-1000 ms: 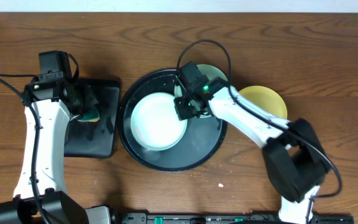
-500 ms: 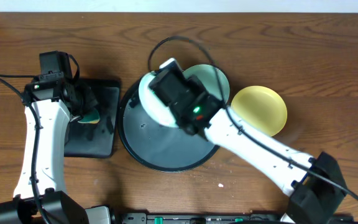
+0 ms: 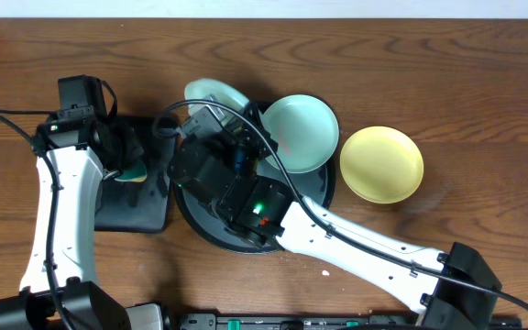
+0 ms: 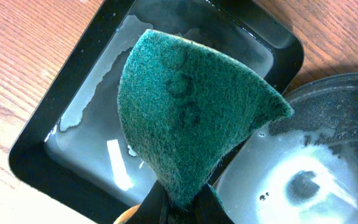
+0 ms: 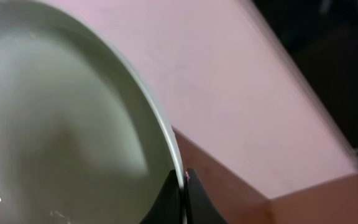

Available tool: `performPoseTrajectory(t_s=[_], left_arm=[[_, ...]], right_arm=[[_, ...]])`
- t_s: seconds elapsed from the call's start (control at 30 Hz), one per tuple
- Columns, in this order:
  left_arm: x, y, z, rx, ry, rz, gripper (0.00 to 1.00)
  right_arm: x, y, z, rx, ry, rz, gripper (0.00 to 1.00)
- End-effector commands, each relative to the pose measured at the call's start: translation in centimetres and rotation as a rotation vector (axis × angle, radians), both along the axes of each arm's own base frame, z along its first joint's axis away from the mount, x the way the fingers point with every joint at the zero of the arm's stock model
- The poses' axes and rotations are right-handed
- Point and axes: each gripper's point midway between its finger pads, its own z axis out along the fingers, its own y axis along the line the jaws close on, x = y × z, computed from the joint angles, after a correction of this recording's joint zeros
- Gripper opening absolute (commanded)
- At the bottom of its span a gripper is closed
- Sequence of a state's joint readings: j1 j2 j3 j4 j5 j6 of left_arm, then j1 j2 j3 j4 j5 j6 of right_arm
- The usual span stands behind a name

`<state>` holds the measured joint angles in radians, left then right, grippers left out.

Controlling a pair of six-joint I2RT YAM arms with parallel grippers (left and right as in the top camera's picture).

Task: Clean dirty plates on tray and stack at the side
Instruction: 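Lift the green plate with the right gripper and stack it on yellow plate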

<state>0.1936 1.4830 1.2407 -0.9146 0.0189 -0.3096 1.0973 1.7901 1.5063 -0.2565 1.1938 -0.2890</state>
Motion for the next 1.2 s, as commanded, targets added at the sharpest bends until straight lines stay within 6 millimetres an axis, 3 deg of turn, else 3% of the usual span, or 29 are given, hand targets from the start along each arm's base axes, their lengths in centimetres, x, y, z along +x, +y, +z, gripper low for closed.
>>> performPoseTrajectory(t_s=[0.0, 0.27, 0.43, 0.57, 0.7, 0.8, 0.93, 1.07, 1.17], left_arm=[[0.3, 0.3, 0.8, 0.021, -0.02, -0.01, 0.07], [0.3, 0.3, 0.8, 0.021, -0.02, -0.01, 0.07], [0.3, 0.3, 0.8, 0.021, -0.02, -0.01, 0.07], [0.3, 0.3, 0.8, 0.021, -0.02, -0.01, 0.07], [0.3, 0.3, 0.8, 0.021, -0.019, -0.01, 0.08], [0.3, 0.3, 0.8, 0.021, -0.019, -0.01, 0.07], [0.3, 0.3, 0.8, 0.021, -0.019, -0.01, 0.08], [0.3, 0.3, 0.8, 0.021, -0.019, -0.01, 0.07], [0.3, 0.3, 0.8, 0.021, -0.019, -0.01, 0.07]], right_arm=[[-0.4, -1.6, 3.5, -0.058, -0.071, -0.073, 0.01], [-0.5, -1.5, 2.6, -0.042, -0.046, -0.055, 0.01], [-1.5, -0.5, -2.7, -0.003, 0.166, 0.066, 0.01], [-3.4, -0.4, -8.3, 0.19, 0.462, 0.101, 0.01], [-4.3, 0.0, -11.0, 0.356, 0.708, 0.145, 0.01], [-3.8, -0.3, -10.4, 0.483, 0.812, 0.192, 0.01], [-1.9, -2.9, -7.5, 0.697, 0.886, 0.237, 0.01], [0.4, -7.7, -5.0, 0.859, 0.891, 0.209, 0.01], [2.0, -13.2, -4.6, 0.944, 0.88, 0.098, 0.01]])
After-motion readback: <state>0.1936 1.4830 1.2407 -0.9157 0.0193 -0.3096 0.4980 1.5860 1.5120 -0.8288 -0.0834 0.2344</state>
